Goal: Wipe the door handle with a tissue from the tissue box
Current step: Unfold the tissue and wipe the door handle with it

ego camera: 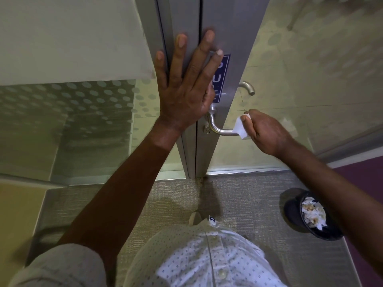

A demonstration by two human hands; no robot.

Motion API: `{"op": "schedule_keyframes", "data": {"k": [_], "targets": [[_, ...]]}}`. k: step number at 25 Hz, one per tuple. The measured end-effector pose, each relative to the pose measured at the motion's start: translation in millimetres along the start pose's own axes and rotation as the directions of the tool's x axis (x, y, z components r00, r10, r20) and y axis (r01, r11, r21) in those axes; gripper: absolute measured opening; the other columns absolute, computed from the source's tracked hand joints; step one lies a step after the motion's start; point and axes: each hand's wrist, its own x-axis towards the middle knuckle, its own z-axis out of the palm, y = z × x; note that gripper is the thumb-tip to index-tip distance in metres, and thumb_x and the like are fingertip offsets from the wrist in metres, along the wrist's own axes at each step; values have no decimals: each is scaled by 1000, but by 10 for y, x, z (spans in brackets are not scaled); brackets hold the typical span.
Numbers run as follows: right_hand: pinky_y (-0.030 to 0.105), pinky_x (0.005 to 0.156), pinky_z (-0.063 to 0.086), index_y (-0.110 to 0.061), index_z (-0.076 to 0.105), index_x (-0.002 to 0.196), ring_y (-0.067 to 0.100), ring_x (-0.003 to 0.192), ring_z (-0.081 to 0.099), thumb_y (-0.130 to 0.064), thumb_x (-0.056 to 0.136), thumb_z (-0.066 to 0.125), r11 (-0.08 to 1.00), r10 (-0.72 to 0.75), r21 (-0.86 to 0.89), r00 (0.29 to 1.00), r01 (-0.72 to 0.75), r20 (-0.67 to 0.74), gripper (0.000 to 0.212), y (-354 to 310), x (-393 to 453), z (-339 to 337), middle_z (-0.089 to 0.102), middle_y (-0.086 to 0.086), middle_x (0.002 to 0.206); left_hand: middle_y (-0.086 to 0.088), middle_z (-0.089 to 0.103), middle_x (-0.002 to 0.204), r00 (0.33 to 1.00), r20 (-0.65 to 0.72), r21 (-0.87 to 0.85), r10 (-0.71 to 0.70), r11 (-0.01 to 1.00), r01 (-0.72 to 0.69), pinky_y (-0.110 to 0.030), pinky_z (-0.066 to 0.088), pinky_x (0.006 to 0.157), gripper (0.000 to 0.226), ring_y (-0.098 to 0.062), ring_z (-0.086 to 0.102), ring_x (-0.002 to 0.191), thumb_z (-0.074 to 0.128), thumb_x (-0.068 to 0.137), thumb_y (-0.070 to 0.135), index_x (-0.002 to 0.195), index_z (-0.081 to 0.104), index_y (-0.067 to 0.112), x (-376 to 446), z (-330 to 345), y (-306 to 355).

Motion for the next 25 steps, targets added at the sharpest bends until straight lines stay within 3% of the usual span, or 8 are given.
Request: {"op": "schedule_keyframes", "data": {"k": [2,6,10,14,16,19,21,25], "targets": [[34,71,34,-19,45,95,23,80,47,-36,111,27,984,135,126,989,-127,-58,30,-59,-56,89,49,3,94,8,-2,171,1000,1,-7,-4,1000,4,-52,-9,126,56,-19,-22,156,60,102,32,153,39,28,-10,15,6],[33,73,41,-11,50,98,22,87,56,-29,108,34,790,481,494,867,-363,-131,26,-199,8,277,63,7,99,-7,50,156,999,-23,-27,-28,999,28,-52,-6,127,55,-19,-19,157,63,99,30,150,43,26,-35,39,0],[26,56,53,-6,63,97,26,75,64,-39,100,45,406,745,812,666,-418,-30,38,-332,117,375,70,18,90,-9,54,153,999,-29,-13,-37,999,36,-51,-9,127,56,-19,-20,157,62,99,30,151,42,26,-50,44,5],[30,67,54,-4,71,104,24,73,67,-55,98,42,266,817,866,576,-424,31,59,-373,170,319,72,12,81,-9,53,154,998,-51,22,-35,999,36,-51,-9,127,56,-19,-18,158,63,98,30,151,44,26,-65,59,5],[35,74,56,-3,69,108,24,76,68,-50,104,36,258,825,854,563,-451,48,58,-402,171,265,71,9,83,-9,52,154,998,-61,36,-30,999,33,-50,-10,127,56,-22,-10,160,63,98,30,151,44,26,-70,59,1],[37,88,50,5,67,118,37,105,66,-44,107,25,474,795,709,600,-522,-91,65,-416,137,233,70,25,113,-10,53,154,998,-68,56,-1,998,5,-49,-11,127,57,-38,24,149,64,96,29,150,45,25,-73,47,8],[35,87,44,9,65,117,40,113,63,-38,110,23,542,782,614,612,-573,-120,63,-444,102,164,67,30,121,-10,54,153,998,-68,56,12,998,-8,-50,-9,128,57,-41,30,142,65,96,29,149,46,24,-65,39,19],[40,96,45,7,64,117,39,116,60,-40,108,21,494,805,557,593,-668,-3,64,-372,112,105,64,29,125,-10,53,154,998,-68,70,17,997,-13,-50,-8,128,55,-43,31,142,65,96,27,149,49,23,-59,39,25]]}}
